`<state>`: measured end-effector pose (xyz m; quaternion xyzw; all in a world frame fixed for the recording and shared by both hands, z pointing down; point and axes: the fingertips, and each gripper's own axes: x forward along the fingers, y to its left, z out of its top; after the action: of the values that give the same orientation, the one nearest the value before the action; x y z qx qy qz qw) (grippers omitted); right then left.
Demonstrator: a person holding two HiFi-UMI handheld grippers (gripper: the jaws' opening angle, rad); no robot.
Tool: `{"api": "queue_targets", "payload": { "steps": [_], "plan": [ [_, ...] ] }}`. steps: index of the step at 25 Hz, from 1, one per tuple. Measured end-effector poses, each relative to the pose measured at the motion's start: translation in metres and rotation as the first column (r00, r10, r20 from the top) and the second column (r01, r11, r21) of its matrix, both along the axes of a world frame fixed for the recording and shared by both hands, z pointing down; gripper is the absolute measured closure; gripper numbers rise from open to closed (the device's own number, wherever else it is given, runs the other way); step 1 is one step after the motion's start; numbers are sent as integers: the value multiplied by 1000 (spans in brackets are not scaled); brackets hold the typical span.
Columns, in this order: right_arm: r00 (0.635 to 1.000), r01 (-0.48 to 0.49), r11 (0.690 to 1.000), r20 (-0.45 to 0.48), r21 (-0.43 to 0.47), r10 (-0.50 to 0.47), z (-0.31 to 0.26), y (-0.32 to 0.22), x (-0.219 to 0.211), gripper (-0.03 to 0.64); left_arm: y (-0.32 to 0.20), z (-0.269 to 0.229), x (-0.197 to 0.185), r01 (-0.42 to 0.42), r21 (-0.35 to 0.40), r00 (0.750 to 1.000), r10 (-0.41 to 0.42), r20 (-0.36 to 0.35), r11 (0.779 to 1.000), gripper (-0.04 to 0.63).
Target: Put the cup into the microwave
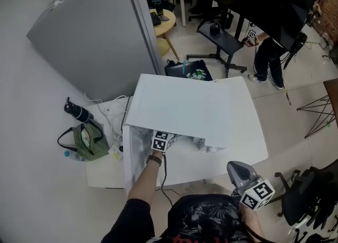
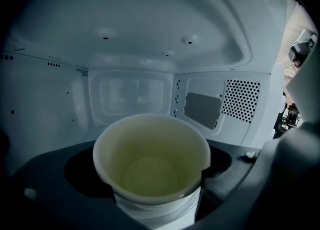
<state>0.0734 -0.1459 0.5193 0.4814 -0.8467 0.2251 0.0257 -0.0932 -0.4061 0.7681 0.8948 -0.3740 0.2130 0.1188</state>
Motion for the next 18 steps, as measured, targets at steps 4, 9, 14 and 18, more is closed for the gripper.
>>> {"api": "queue_targets", "payload": {
  "steps": [4, 9, 14, 18],
  "plan": [
    [999, 35, 999, 4, -3, -35, 1, -6, -10, 617, 6, -10, -5, -7, 43, 1000, 7, -4, 999, 129],
    [997, 73, 997, 12, 0, -73, 4, -14, -20, 617, 12, -20, -23, 65, 44, 997, -63, -41, 997, 129],
    [991, 128, 992, 26, -1, -128, 8, -25, -35, 617, 66, -38, -35, 140, 13, 979, -136, -152, 990, 129],
    [979, 198, 980, 47, 16, -198, 10, -37, -56, 617, 124, -61, -31, 130, 19, 975, -124, -183, 991, 130]
  ]
}}
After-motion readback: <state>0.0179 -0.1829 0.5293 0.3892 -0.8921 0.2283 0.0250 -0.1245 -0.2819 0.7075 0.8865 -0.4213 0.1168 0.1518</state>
